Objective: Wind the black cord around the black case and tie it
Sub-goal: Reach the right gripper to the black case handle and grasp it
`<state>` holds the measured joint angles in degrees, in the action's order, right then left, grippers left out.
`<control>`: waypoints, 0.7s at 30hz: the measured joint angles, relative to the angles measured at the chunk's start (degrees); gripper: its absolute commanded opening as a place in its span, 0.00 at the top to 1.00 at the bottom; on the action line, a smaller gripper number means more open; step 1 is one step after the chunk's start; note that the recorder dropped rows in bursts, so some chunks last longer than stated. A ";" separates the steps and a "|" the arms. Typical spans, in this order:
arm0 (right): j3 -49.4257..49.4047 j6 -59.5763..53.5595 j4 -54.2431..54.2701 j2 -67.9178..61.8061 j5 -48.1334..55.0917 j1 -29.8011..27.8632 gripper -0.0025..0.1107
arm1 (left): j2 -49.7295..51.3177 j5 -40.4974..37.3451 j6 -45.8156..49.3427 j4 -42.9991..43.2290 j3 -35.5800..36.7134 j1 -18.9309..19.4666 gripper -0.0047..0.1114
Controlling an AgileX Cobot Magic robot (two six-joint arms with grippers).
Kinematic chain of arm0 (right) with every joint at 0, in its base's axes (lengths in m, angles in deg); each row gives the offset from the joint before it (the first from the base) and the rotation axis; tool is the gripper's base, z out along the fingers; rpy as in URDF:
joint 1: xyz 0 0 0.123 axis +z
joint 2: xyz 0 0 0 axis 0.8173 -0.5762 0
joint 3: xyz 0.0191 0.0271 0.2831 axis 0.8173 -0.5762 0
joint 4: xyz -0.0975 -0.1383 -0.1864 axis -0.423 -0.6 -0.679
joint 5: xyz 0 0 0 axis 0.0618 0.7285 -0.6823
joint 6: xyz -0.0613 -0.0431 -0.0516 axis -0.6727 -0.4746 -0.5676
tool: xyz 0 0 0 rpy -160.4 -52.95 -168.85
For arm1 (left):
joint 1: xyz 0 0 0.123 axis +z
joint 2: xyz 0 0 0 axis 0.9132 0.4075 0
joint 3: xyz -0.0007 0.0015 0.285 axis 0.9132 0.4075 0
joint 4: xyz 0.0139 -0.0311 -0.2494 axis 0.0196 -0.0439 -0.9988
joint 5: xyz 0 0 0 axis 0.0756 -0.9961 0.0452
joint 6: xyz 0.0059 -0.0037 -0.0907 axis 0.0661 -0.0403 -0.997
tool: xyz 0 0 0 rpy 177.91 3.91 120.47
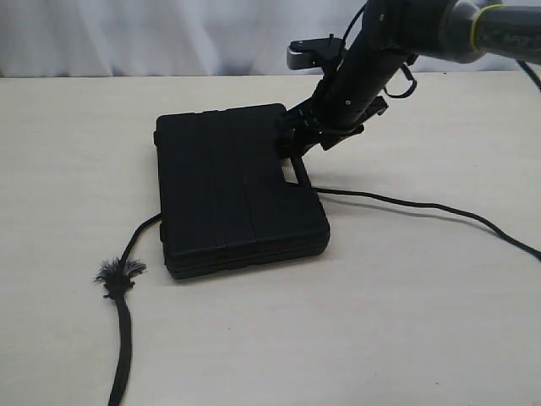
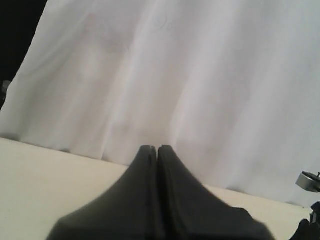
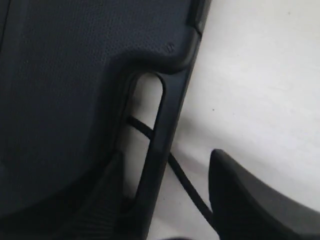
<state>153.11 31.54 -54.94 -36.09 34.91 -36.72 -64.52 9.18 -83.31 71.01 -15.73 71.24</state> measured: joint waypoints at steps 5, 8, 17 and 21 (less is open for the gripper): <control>2.87 -0.67 0.43 -3.83 -0.80 0.00 0.52 | 5.53 -4.71 -0.09 0.18 -4.28 0.00 0.96; 3.69 -0.83 0.43 -5.42 -1.84 0.00 0.52 | 8.62 -7.22 -0.09 0.28 -6.34 0.00 0.96; 3.69 -0.83 1.49 -8.20 -5.00 0.00 0.52 | 15.81 -15.96 0.47 0.28 -11.43 -5.53 0.96; 3.82 -0.83 1.50 -9.00 -5.22 0.23 0.55 | 17.92 -20.89 3.07 0.28 -15.60 -11.83 0.96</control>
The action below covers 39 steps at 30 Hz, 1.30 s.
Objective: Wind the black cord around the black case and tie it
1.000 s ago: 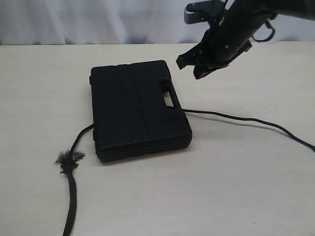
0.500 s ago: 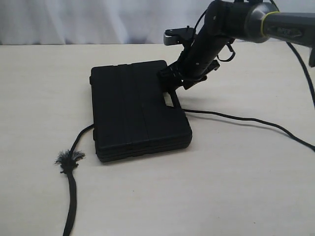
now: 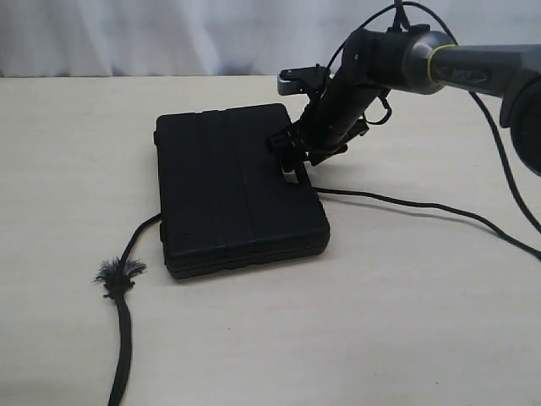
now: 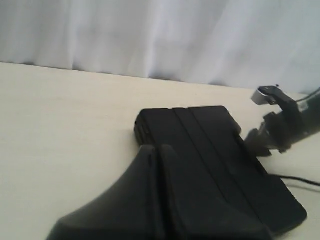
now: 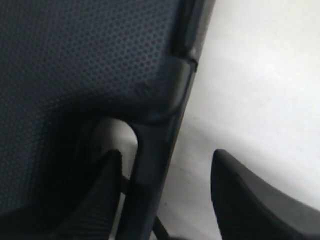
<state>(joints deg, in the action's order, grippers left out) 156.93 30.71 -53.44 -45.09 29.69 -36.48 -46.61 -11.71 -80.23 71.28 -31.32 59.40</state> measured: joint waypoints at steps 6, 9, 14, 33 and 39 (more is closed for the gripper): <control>0.00 0.52 -0.88 -1.03 -1.52 2.13 0.94 | 4.92 -7.51 2.52 -0.15 -4.71 -4.98 0.96; 0.00 2.78 -2.52 -0.45 -1.46 2.75 0.94 | 9.09 -8.41 2.67 -0.97 -4.71 -4.98 0.96; -0.12 6.13 -7.28 5.17 2.96 3.14 0.94 | 14.00 -6.50 2.67 -1.27 -4.71 -4.98 0.96; -3.80 12.71 -13.70 27.29 14.26 3.02 0.94 | 21.82 8.16 4.83 -1.27 -4.48 -10.26 0.96; -8.81 13.40 -13.01 28.12 10.72 3.02 0.94 | 34.37 21.00 6.09 4.07 -4.48 -17.74 0.96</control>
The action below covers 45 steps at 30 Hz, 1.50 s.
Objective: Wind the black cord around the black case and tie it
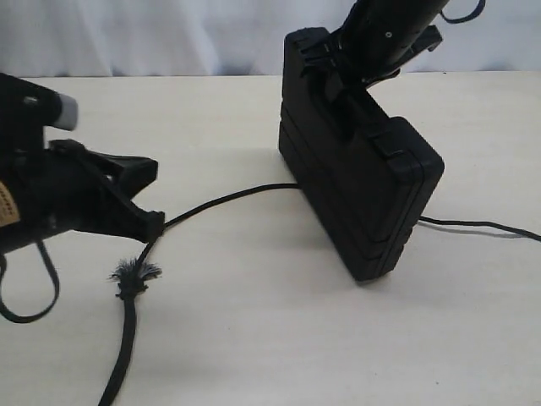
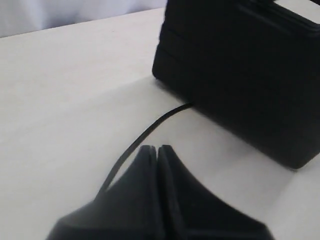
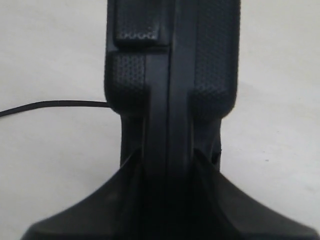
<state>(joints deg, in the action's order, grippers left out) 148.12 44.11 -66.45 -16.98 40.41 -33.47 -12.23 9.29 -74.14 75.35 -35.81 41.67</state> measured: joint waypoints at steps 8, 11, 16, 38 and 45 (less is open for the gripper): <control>-0.81 0.09 1.57 0.38 -0.62 0.12 0.94 | 18.56 19.96 3.20 9.98 -0.82 -0.70 0.83; -0.94 0.09 2.50 0.38 -0.62 0.12 0.94 | 23.61 23.58 4.22 10.66 -2.74 -0.98 0.72; -1.74 0.09 4.22 0.50 -1.61 0.12 0.94 | 27.96 24.80 4.46 10.91 -5.99 -0.98 0.65; -3.74 5.46 -2.58 0.85 -5.54 12.16 0.94 | 28.26 22.69 7.35 11.01 -7.32 -0.42 0.66; -3.74 7.56 -2.47 0.85 -5.89 13.23 0.94 | 28.77 26.91 7.35 14.79 -7.32 -0.42 0.66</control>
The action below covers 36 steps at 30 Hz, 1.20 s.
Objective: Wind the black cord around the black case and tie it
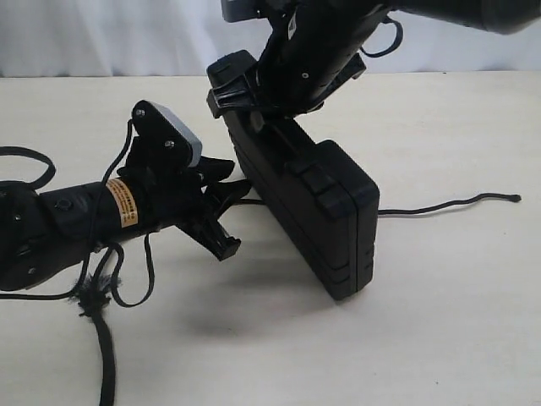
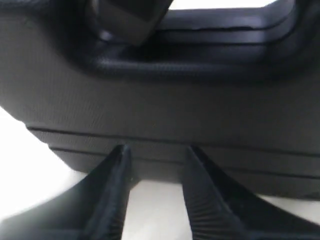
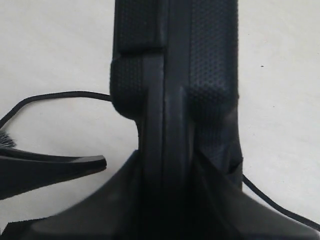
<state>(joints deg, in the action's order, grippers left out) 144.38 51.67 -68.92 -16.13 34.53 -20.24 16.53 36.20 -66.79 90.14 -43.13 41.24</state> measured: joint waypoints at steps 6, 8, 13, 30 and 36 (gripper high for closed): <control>0.00 6.74 -7.62 0.48 0.67 0.43 0.94 | 1.58 0.48 0.00 0.00 0.00 0.00 0.66; -0.25 9.86 -12.36 1.14 2.29 0.42 0.94 | 2.24 0.48 0.00 0.00 0.00 0.00 0.66; -0.49 13.99 -21.07 3.30 8.17 0.42 0.94 | 2.61 1.17 0.00 0.00 0.00 0.00 0.66; -0.15 12.88 -17.96 0.15 5.59 0.95 0.94 | 2.64 1.15 1.20 0.93 -0.09 0.00 0.66; -0.15 13.00 -22.15 -0.47 5.48 5.75 0.94 | 4.61 1.25 1.70 0.66 -0.40 0.00 0.66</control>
<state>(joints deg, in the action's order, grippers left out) 144.23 64.67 -91.07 -16.60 40.00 -14.49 21.14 37.45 -65.09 90.80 -43.53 41.24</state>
